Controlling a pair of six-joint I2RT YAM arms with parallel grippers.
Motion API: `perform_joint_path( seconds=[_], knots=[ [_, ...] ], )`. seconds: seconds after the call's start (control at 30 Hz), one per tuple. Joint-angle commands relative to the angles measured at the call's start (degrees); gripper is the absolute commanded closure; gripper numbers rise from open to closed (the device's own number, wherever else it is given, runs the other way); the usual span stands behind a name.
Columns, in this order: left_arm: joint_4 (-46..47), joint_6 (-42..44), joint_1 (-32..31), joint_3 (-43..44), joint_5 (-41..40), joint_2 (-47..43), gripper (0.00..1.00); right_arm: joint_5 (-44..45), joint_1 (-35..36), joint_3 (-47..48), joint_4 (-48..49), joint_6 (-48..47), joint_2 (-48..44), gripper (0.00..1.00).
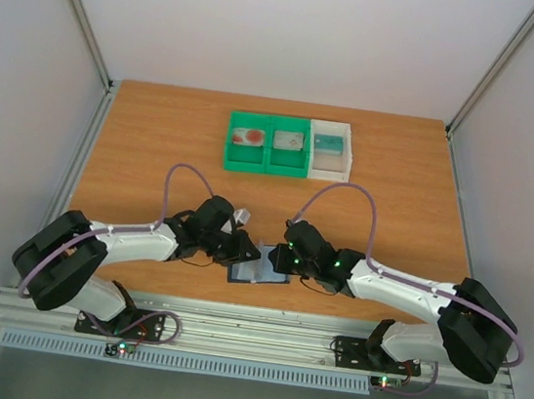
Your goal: Take the credit cards out of the card holder
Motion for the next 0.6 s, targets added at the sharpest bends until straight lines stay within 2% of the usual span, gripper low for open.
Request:
perform_joint_path(
  seconds=[0.0, 0.13, 0.23, 0.37, 0.47, 0.57],
  knots=[
    [2.73, 0.26, -0.59, 1.74, 0.55, 2.34, 0.89, 0.12, 0.11, -0.59, -3.24, -1.24, -3.36, 0.83],
    [3.61, -0.16, -0.81, 1.83, 0.77, 2.48, 0.88, -1.03, 0.14, -0.48, -4.36, -1.26, -3.89, 0.81],
    [2.87, 0.06, -0.79, 1.92, 0.37, 2.50, 0.80, -2.25, 0.10, -0.40, -4.44, -1.24, -4.10, 0.79],
    [2.29, 0.20, -0.85, 2.20, 0.34, 2.37, 0.73, -6.74, 0.18, -0.45, -3.41, -1.68, -3.92, 0.73],
    [1.92, 0.46, -0.83, 2.82, 0.51, 2.44, 0.73, -8.60, 0.18, -1.48, -2.58, -1.14, -4.76, 0.70],
    [2.13, 0.22, -0.88, 3.63, 0.78, 2.68, 0.79, -8.21, 0.19, -1.80, -4.33, -0.93, -6.18, 0.70]
  ],
)
